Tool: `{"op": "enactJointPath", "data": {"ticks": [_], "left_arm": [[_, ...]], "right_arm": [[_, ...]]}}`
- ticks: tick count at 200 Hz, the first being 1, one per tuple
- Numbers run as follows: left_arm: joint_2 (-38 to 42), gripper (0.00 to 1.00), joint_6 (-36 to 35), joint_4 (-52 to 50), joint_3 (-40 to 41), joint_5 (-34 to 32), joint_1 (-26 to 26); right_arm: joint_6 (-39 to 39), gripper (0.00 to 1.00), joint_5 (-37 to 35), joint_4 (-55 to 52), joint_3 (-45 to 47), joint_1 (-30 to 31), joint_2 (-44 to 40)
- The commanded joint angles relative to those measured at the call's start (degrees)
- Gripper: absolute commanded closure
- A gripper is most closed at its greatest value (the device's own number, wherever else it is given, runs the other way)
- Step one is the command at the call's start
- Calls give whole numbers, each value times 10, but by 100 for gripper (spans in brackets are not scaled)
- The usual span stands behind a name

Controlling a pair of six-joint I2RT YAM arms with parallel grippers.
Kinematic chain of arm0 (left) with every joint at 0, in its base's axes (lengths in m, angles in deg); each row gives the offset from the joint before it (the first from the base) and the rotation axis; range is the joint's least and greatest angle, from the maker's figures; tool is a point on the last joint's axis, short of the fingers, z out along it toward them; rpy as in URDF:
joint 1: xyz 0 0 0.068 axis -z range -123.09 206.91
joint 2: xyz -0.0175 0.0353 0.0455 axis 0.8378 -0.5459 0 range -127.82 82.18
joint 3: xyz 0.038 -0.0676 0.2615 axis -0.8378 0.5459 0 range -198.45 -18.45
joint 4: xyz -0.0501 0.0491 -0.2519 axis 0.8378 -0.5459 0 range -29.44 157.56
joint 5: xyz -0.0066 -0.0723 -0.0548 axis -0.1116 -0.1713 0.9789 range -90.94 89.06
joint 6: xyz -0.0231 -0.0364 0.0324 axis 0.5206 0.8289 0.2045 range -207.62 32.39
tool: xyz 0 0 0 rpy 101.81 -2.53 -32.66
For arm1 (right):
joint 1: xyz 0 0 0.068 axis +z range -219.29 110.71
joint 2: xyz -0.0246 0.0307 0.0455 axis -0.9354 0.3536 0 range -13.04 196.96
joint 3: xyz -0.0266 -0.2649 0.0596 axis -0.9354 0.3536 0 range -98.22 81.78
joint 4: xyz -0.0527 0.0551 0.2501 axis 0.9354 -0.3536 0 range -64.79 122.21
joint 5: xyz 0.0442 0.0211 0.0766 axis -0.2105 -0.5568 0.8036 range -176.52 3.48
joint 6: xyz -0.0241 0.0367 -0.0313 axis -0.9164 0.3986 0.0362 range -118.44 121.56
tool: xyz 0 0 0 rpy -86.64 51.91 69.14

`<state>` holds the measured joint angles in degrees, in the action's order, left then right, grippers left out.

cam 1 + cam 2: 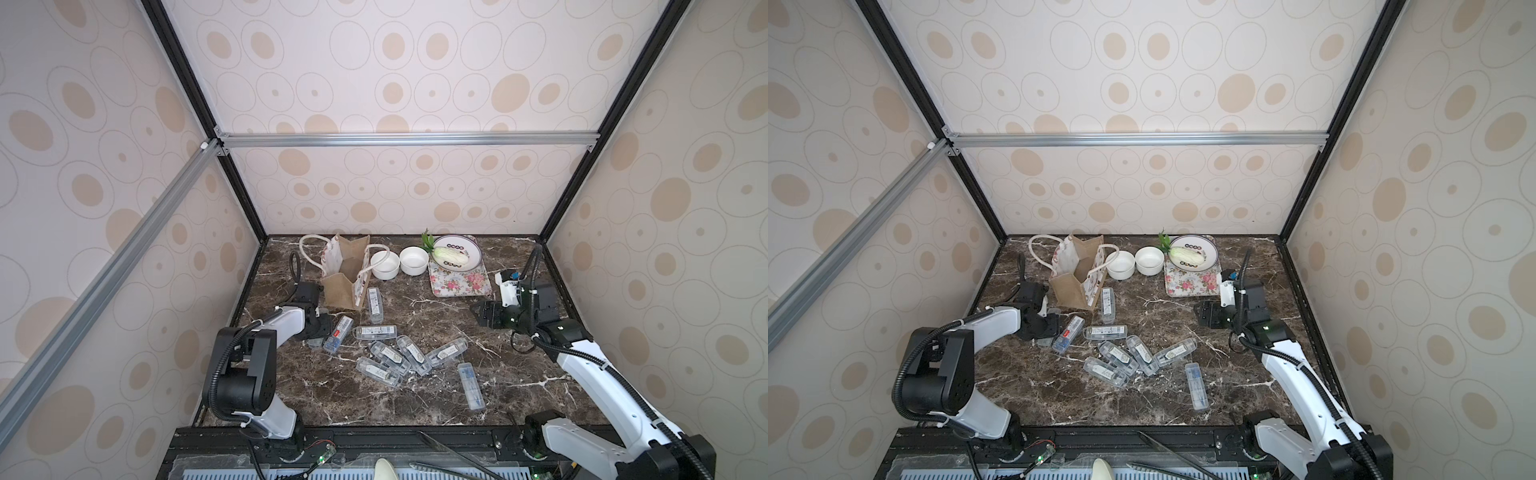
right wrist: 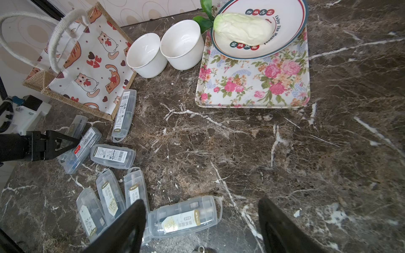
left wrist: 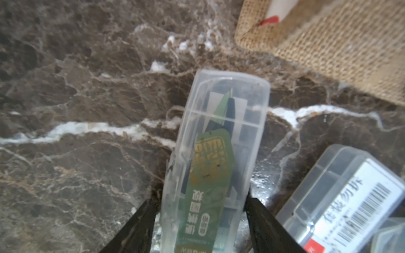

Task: Put the compass set into the canvas bag
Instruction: Pick up the compass set at the center of the board, then place the compass set in the canvas bag.

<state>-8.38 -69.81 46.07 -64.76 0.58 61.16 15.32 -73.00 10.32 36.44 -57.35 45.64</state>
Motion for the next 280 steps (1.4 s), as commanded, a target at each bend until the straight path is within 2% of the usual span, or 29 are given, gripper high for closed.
{"op": "enactJointPath", "data": {"ticks": [1,56,94,135,157,185,222,280], "left_arm": [[6,38,16,-22,16,2,3],[7,58,16,-21,16,0,3],[48,62,16,-49,3,-14,4],[156,65,19,-94,-23,-57,3],[200,66,23,-120,-66,-75,4],[209,66,8,-154,-145,-57,4],[160,66,-29,-183,-300,-39,32],[-52,65,-96,-179,-530,-20,66]], "right_arm": [[3,17,2,-10,-14,3,-10],[4,17,0,-10,-11,3,-18],[4,17,0,-9,-11,3,-22],[5,17,2,-7,-14,3,-23],[4,17,4,-3,-21,3,-19],[0,17,17,-8,-49,3,3],[17,17,27,1,-71,7,23],[29,17,10,-9,-71,27,37]]}}
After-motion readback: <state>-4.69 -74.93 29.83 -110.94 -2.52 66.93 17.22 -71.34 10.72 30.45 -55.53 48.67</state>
